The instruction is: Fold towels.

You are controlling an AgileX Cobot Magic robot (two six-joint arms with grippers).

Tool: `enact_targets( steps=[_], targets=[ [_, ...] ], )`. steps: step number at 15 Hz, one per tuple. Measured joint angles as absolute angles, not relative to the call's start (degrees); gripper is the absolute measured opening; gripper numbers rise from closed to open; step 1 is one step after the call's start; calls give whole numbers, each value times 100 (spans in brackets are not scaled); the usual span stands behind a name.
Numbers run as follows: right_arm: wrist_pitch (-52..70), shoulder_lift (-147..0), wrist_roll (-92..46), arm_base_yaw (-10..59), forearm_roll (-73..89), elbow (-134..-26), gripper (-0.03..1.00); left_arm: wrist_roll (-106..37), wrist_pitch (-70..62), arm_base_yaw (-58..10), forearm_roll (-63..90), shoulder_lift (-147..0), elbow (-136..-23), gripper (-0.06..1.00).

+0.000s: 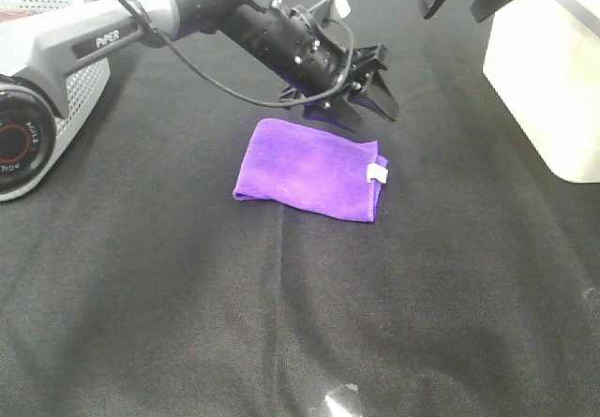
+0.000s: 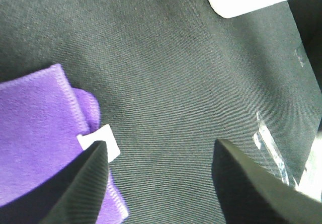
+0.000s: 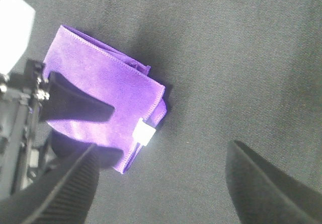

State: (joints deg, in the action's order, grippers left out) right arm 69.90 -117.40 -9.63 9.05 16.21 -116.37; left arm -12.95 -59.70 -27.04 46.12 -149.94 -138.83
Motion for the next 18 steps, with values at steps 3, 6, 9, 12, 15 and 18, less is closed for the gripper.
enact_targets(
  steps=[3,6,9,12,15,18],
  targets=[
    [6990,-11740,-957,905,1558,-11637,71,-991,-6686,-2338,3615,-14994,-14639,60],
    [6990,-11740,-791,905,1369,-11637,71,109,-6910,-1862,1444,-14931,-15665,69],
    [6990,-11597,-607,900,882,-11620,72,246,-6939,-1507,344,-14616,-15716,70],
    [6996,-11041,-516,888,625,-11448,73,258,-6944,-980,-34,-14146,-15218,70],
    [6990,-10239,-458,888,613,-10806,73,97,-6939,-556,0,-13086,-13619,70],
    [6979,-9190,-264,888,401,-9660,73,34,-6939,-372,0,-11734,-11872,70]
  ],
)
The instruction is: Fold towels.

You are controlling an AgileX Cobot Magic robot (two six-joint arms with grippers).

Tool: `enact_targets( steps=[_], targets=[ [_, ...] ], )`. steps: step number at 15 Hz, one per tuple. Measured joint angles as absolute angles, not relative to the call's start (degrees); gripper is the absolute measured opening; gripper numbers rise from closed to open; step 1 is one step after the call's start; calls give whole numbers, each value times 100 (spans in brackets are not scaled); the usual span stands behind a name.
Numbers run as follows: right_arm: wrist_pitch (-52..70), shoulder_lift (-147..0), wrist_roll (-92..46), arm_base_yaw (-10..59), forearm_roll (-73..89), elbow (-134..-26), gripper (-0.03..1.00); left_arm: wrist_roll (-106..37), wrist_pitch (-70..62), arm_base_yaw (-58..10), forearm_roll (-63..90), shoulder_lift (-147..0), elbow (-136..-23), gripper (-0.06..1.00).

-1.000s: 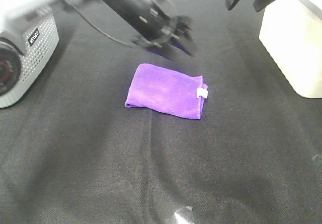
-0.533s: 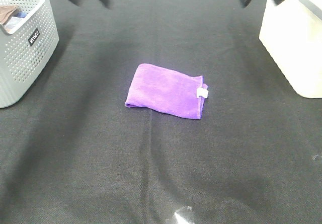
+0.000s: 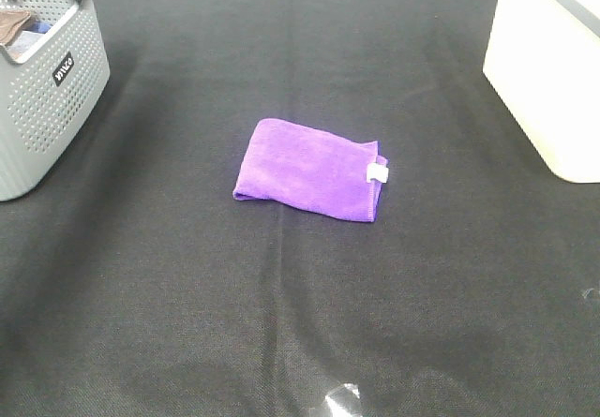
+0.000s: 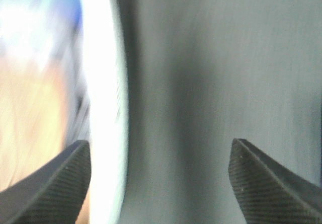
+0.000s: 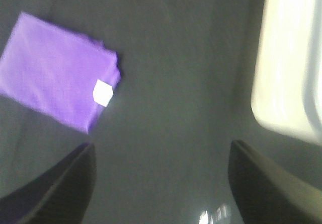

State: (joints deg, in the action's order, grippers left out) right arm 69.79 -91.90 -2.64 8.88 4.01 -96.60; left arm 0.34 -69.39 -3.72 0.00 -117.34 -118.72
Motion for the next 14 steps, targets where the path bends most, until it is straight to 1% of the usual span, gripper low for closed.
enact_targets(
  steps=[4,6,7,11,14],
  targets=[
    [6973,-6858,-69,888,286,-7437,73,40,-6727,-332,0,-9150,-9144,70],
    [6984,-5672,-57,888,321,-6480,73,46,-6537,-332,40,-7890,-7993,70],
    [6990,-4675,-52,888,327,-5821,73,46,-6469,-332,40,-6921,-7047,70],
    [6996,-2401,92,888,327,-4704,73,46,-6429,-332,46,-4217,-5059,70],
    [7007,-1186,92,888,327,-4108,73,46,-6366,-332,46,-2269,-4114,70]
  ],
)
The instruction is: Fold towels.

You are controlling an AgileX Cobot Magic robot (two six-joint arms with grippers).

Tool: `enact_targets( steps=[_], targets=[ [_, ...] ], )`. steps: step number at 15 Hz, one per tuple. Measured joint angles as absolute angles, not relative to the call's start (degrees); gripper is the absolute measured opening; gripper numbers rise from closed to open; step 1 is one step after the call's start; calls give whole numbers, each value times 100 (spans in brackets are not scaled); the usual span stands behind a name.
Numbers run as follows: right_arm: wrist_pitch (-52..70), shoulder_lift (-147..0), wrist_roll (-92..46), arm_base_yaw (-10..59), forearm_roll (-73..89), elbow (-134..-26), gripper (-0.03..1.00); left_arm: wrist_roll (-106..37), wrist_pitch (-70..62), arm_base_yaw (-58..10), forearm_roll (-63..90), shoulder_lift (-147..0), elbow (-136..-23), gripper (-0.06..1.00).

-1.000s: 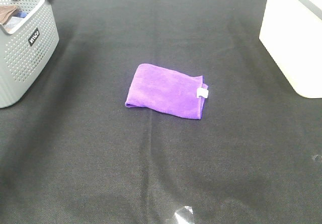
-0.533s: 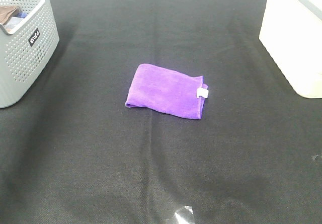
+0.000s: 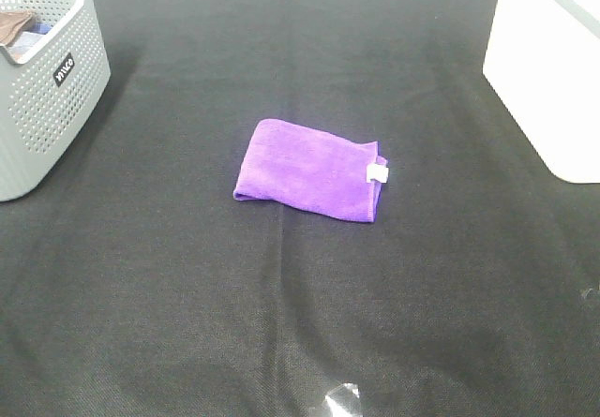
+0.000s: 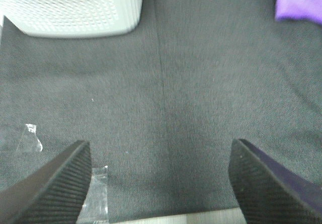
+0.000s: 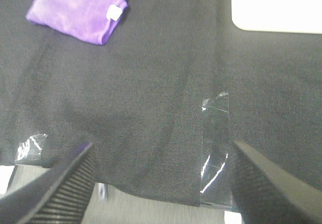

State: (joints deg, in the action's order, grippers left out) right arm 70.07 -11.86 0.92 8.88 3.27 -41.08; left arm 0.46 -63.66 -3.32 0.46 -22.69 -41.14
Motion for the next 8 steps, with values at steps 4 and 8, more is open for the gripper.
enact_targets(
  steps=[4,8],
  targets=[
    [7013,-138,92,888,321,-3541,73,46,-6509,-332,52,-556,-3449,70],
    [6990,23,0,888,292,-2859,73,52,-6320,-332,63,34,-3042,70]
  ],
)
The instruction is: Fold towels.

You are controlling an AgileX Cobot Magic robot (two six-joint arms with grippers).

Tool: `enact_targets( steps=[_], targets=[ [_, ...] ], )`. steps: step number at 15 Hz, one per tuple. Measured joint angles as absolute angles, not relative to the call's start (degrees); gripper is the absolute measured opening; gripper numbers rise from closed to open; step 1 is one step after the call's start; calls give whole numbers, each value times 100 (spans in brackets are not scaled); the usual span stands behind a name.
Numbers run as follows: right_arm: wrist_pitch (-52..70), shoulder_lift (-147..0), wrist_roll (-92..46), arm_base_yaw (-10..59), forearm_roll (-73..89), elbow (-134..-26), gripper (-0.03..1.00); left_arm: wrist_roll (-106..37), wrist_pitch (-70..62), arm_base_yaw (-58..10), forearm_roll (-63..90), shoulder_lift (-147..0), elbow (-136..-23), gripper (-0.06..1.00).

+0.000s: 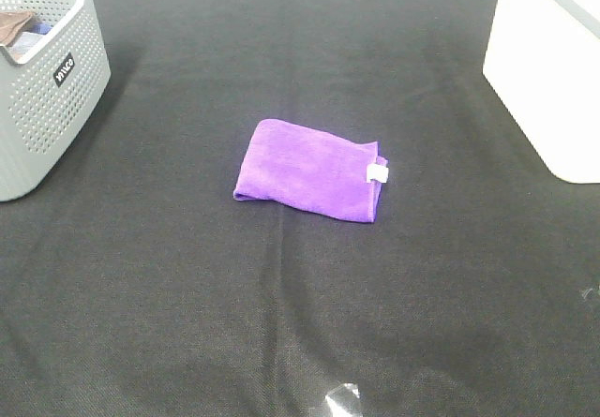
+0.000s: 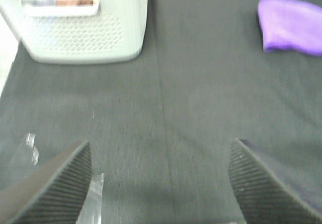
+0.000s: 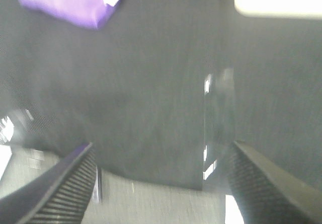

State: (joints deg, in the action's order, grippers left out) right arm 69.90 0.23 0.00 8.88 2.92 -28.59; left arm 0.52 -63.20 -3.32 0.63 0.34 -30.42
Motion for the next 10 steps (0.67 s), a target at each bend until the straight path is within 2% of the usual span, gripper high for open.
enact_targets(
  steps=[3,10],
  targets=[
    [6423,23,0,888,160,-2618,73,52,-6262,-332,52,34,-2968,70],
    [6371,23,0,888,155,-2595,73,52,-6211,-332,52,34,-2951,70]
  ],
)
